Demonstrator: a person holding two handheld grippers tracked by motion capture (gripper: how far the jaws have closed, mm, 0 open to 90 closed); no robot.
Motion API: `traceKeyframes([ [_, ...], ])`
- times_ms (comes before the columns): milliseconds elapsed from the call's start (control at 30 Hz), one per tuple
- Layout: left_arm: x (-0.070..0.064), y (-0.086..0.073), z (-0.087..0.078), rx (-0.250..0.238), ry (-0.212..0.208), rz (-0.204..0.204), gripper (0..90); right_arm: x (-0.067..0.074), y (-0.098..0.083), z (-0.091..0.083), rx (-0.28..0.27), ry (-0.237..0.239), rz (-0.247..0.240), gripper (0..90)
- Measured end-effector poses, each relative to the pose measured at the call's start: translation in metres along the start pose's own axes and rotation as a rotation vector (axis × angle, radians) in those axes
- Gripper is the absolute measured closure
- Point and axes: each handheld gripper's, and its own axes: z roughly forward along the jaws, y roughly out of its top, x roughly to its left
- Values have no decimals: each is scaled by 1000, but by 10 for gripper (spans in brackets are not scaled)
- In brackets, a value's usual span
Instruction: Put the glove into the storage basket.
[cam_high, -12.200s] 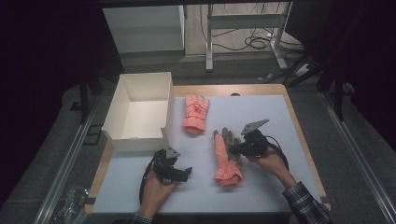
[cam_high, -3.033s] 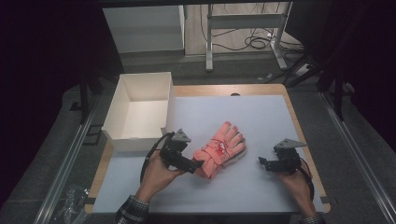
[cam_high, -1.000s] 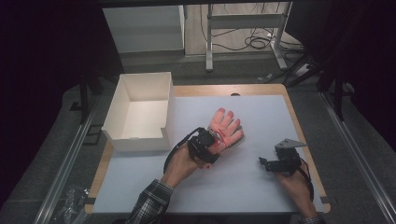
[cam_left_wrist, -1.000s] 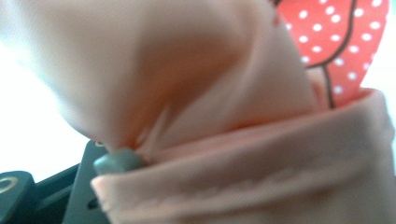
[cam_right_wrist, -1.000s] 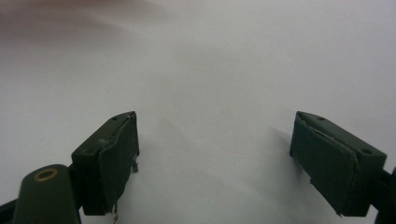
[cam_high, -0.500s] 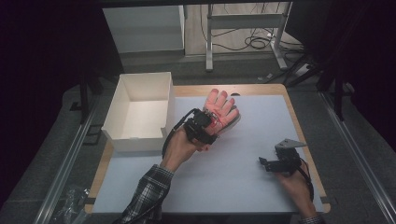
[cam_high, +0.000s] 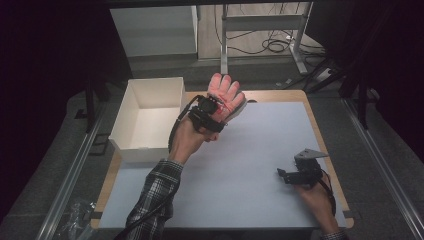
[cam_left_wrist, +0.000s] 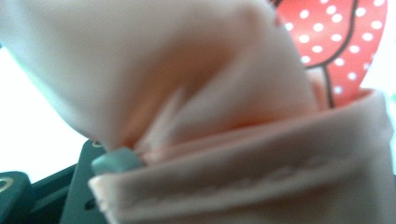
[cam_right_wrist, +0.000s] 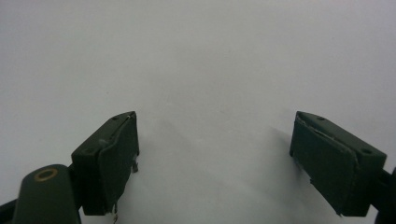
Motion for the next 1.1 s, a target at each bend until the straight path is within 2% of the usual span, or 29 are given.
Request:
traceKeyframes([
  [133, 15, 2, -9, -7, 19, -32, 413, 0, 0, 0, 0, 0, -1, 159],
  [467, 53, -3, -36, -23, 107, -113, 408, 0, 0, 0, -1, -1, -3, 159],
  [733, 88, -24, -50, -25, 174, -209, 406, 0, 0, 0, -1, -1, -2, 159],
  [1100, 127, -56, -51, -13, 237, -337, 398, 0, 0, 0, -1, -1, -1, 159],
])
